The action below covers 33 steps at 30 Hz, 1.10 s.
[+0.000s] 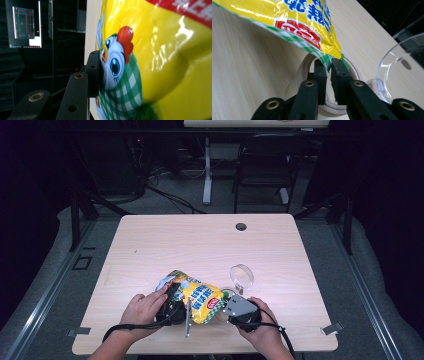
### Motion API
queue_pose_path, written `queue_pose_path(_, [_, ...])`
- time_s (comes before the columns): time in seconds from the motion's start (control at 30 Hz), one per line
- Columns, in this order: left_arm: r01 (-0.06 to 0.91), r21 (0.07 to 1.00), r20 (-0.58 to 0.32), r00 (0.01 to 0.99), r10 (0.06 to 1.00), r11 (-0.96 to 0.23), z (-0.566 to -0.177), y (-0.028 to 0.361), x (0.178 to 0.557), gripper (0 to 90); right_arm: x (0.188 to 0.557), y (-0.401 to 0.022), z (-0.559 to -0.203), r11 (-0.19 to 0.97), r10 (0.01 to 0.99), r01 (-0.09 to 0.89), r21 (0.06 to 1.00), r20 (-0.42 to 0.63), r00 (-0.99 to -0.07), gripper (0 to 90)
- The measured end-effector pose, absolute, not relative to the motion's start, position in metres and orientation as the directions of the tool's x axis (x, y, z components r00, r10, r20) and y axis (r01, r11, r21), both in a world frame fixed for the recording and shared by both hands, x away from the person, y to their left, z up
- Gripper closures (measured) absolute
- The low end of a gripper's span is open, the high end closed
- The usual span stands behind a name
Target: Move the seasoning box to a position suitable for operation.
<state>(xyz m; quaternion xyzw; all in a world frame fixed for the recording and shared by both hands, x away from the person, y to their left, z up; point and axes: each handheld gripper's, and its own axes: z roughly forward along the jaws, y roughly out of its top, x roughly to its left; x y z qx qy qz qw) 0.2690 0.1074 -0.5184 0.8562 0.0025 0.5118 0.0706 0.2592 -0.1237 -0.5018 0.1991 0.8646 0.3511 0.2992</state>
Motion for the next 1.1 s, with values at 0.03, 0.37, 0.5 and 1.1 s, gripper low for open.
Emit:
queue_pose_path(0.03, [-0.079, 0.129, 0.874, 0.479, 0.076, -0.988, -0.519, 0.107, 0.269, 65.8, 0.261, -0.125, -0.502, 0.66, 0.56, 0.139, 0.738, -0.36, -0.746, 75.1])
queue_pose_path(0.37, [-0.09, 0.14, 0.867, 0.491, 0.078, -0.986, -0.522, 0.104, 0.269, 66.0, 0.268, -0.121, -0.507, 0.669, 0.555, 0.09, 0.737, -0.416, -0.72, 57.1])
queue_pose_path(0.5, [-0.094, 0.125, 0.873, 0.484, 0.064, -0.988, -0.521, 0.104, 0.269, 66.0, 0.272, -0.119, -0.51, 0.677, 0.545, 0.083, 0.732, -0.421, -0.725, 57.0])
queue_pose_path(1.1, [-0.096, 0.132, 0.873, 0.482, 0.07, -0.987, -0.52, 0.103, 0.27, 66.2, 0.272, -0.114, -0.509, 0.679, 0.552, 0.093, 0.728, -0.423, -0.718, 62.9])
